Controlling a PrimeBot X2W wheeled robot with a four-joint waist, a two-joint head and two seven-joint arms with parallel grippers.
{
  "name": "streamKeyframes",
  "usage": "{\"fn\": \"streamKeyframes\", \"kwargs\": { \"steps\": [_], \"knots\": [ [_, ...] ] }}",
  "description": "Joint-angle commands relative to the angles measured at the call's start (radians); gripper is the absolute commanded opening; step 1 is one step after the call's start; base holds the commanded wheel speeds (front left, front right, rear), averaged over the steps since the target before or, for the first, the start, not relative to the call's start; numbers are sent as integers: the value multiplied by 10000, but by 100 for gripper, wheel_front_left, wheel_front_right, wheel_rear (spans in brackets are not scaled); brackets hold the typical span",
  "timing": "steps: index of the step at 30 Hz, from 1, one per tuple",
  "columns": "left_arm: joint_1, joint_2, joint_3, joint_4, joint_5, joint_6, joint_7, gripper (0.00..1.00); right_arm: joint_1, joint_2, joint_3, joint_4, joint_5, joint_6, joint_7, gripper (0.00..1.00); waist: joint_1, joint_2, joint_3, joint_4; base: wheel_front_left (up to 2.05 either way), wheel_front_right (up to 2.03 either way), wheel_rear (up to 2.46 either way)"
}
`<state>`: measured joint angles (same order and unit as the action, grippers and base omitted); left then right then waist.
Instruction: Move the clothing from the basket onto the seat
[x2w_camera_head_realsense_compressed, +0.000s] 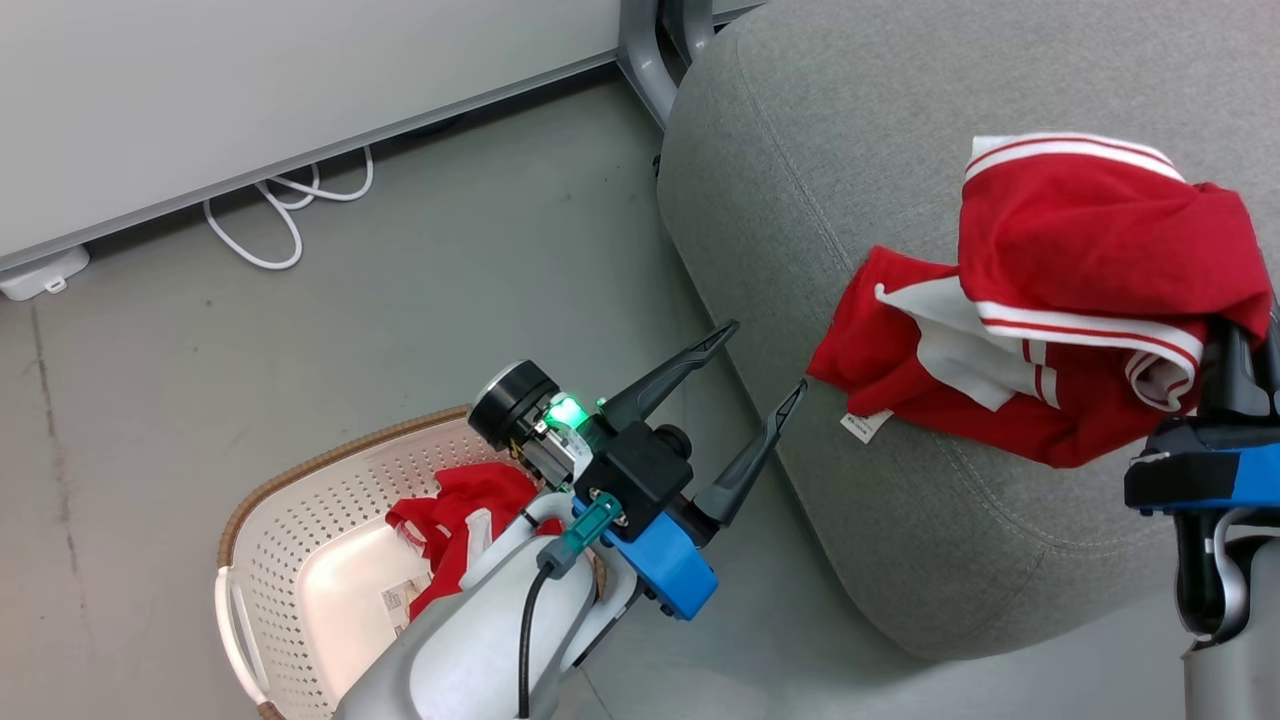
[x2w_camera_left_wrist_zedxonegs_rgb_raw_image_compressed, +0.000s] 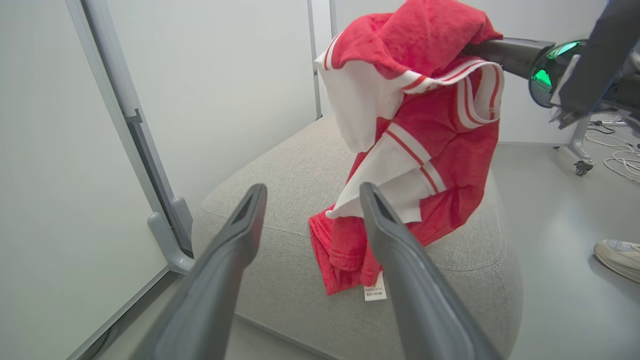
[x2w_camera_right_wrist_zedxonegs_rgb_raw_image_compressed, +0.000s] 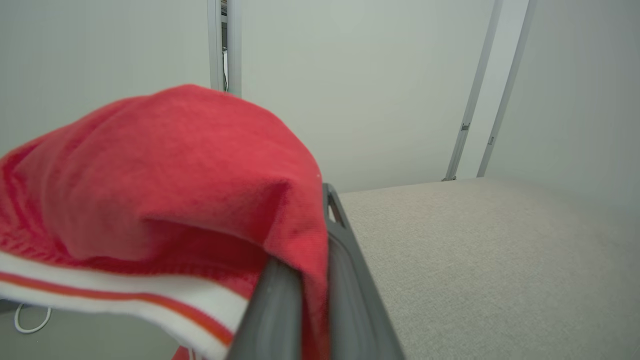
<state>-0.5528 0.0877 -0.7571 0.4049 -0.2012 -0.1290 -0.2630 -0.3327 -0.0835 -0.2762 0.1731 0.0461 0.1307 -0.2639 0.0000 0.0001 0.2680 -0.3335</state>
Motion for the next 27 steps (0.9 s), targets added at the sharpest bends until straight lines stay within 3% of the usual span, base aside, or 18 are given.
{"fn": "streamKeyframes", "kwargs": {
  "steps": [1, 8, 15, 21, 27],
  "knots": [
    [126, 39, -9, -32, -16, -22, -27, 100, 93, 54, -27, -87, -36, 1, -10, 0, 0, -1, 1, -6, 0, 0, 0],
    [-285, 94, -44, -120, 26, -23, -27, 100, -488, 4, -168, -404, 113, 1, -10, 0, 0, -1, 377, 100, 0, 0, 0],
    [-1076, 337, -141, -263, 214, -24, -27, 100, -2676, -310, -610, -877, 254, 1, -10, 0, 0, -1, 1795, 250, 0, 0, 0],
    [-1884, 667, -300, -399, 367, -24, -27, 100, -5090, -1074, -1664, -1040, 267, 1, -8, 0, 0, -1, 3283, 532, 0, 0, 0],
    [-2630, 870, -424, -720, 545, -24, -27, 100, -6645, -2425, -2691, -377, 339, 1, -7, 0, 0, -1, 4519, 856, 0, 0, 0]
  ]
}}
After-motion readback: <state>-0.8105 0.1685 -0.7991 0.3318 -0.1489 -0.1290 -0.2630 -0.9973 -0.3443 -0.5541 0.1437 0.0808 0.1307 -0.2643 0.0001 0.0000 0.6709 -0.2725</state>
